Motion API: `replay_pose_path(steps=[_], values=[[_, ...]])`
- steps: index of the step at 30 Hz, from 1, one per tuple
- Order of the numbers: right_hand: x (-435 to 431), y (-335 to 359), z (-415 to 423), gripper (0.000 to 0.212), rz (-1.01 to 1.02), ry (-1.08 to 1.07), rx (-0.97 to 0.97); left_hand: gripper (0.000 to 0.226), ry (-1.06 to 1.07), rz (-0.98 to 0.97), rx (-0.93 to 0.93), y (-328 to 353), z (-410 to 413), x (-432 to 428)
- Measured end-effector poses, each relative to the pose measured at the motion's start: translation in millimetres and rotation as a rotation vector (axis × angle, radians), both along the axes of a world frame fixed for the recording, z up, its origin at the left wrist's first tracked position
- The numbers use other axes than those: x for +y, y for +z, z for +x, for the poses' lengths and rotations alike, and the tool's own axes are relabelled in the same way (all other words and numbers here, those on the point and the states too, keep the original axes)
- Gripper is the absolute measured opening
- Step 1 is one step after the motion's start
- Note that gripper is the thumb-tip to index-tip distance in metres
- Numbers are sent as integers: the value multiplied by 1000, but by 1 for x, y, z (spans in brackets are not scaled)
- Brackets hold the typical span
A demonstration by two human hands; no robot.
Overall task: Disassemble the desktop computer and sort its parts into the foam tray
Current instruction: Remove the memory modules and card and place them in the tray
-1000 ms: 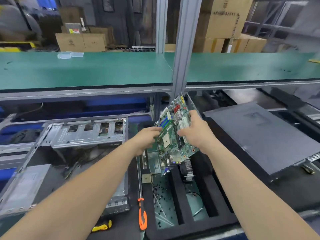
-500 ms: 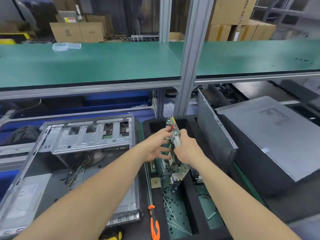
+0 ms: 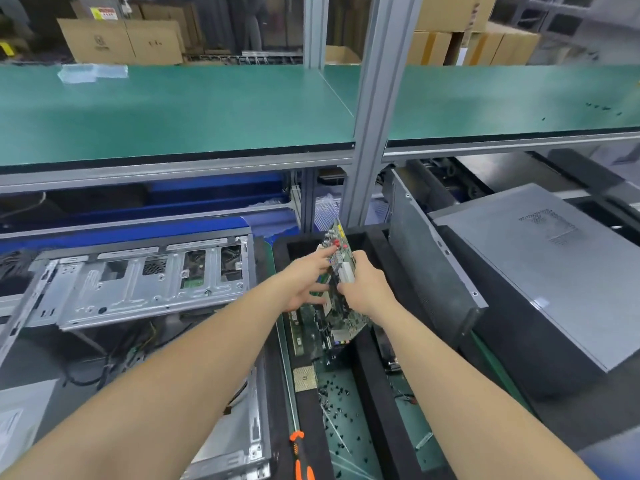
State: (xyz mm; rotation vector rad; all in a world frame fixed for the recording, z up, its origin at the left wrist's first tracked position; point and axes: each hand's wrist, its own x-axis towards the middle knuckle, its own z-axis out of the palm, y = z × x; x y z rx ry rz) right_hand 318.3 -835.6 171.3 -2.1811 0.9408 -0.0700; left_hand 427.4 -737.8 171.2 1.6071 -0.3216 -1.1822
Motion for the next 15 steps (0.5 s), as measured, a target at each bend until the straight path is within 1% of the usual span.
replay_pose_path(steps=[3, 6, 12, 15], values=[[-15, -8, 20, 41, 62, -29, -55, 54, 15, 34, -53, -2, 13, -11], [-26, -18, 35, 47, 144, -31, -80, 55, 19, 71, -95, -7, 18, -20], [-50, -30, 48, 43, 227, -60, -113, 54, 5, 117, -113, -18, 19, -30], [-56, -31, 48, 43, 259, -77, -116, 53, 0, 103, -128, -20, 18, -35]])
